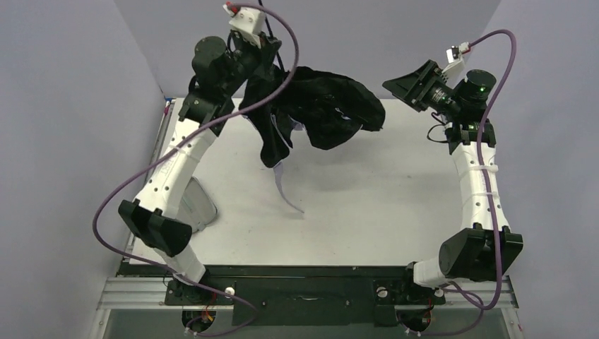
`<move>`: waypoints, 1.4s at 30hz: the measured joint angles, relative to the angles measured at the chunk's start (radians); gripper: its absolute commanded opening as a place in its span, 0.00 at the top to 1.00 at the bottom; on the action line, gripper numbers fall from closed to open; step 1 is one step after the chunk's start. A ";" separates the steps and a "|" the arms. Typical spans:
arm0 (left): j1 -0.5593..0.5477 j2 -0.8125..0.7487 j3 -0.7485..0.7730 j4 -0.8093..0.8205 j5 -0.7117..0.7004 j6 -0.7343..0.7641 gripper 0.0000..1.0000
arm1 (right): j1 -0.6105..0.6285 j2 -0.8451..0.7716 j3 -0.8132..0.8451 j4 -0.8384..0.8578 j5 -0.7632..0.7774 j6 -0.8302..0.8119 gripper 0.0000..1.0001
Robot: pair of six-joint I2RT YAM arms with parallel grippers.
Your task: Open the umbrella
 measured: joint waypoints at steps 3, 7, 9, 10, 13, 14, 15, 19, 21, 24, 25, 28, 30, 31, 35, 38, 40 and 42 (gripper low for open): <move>0.080 0.101 0.138 -0.167 0.016 -0.198 1.00 | 0.005 -0.012 0.000 -0.038 0.018 -0.053 0.38; 0.021 0.113 0.040 -0.281 0.085 -0.259 1.00 | 0.017 -0.043 -0.011 -0.070 0.027 -0.107 0.43; -0.054 0.113 -0.020 -0.305 0.130 -0.258 1.00 | 0.020 -0.060 -0.018 -0.086 0.028 -0.133 0.47; -0.093 0.113 -0.044 -0.317 0.150 -0.257 1.00 | 0.022 -0.064 -0.019 -0.093 0.029 -0.144 0.48; -0.121 0.119 -0.053 -0.356 0.192 -0.281 1.00 | 0.026 -0.074 -0.020 -0.128 0.034 -0.188 0.50; -0.094 0.133 -0.011 -0.386 0.196 -0.293 1.00 | 0.029 -0.075 -0.020 -0.144 0.035 -0.209 0.51; -0.072 0.155 0.042 -0.402 0.199 -0.299 1.00 | 0.033 -0.076 -0.020 -0.154 0.038 -0.224 0.51; 0.051 0.180 0.141 -0.356 0.192 -0.256 1.00 | 0.074 -0.077 -0.020 -0.225 0.062 -0.323 0.54; 0.023 0.116 0.035 -0.264 0.188 -0.200 1.00 | 0.111 -0.079 -0.021 -0.265 0.075 -0.377 0.54; -0.070 0.020 -0.131 -0.185 0.212 -0.133 1.00 | 0.158 -0.088 -0.026 -0.304 0.092 -0.439 0.53; -0.104 0.002 -0.160 -0.177 0.228 -0.113 1.00 | 0.172 -0.094 -0.032 -0.314 0.095 -0.458 0.52; -0.155 -0.013 -0.191 -0.161 0.282 -0.100 1.00 | 0.211 -0.115 -0.048 -0.339 0.102 -0.513 0.51; -0.151 -0.013 -0.191 -0.150 0.299 -0.101 1.00 | 0.240 -0.131 -0.066 -0.340 0.109 -0.548 0.49; -0.144 -0.013 -0.191 -0.144 0.304 -0.101 1.00 | 0.254 -0.140 -0.079 -0.336 0.114 -0.560 0.48; -0.125 -0.013 -0.191 -0.114 0.330 -0.109 1.00 | 0.337 -0.174 -0.150 -0.285 0.118 -0.592 0.43; -0.125 -0.013 -0.186 -0.111 0.354 -0.118 1.00 | 0.397 -0.180 -0.186 -0.249 0.120 -0.609 0.42; -0.129 -0.013 -0.179 -0.113 0.376 -0.123 1.00 | 0.435 -0.179 -0.194 -0.233 0.127 -0.619 0.41; -0.137 -0.013 -0.166 -0.120 0.397 -0.129 1.00 | 0.472 -0.179 -0.194 -0.212 0.145 -0.634 0.42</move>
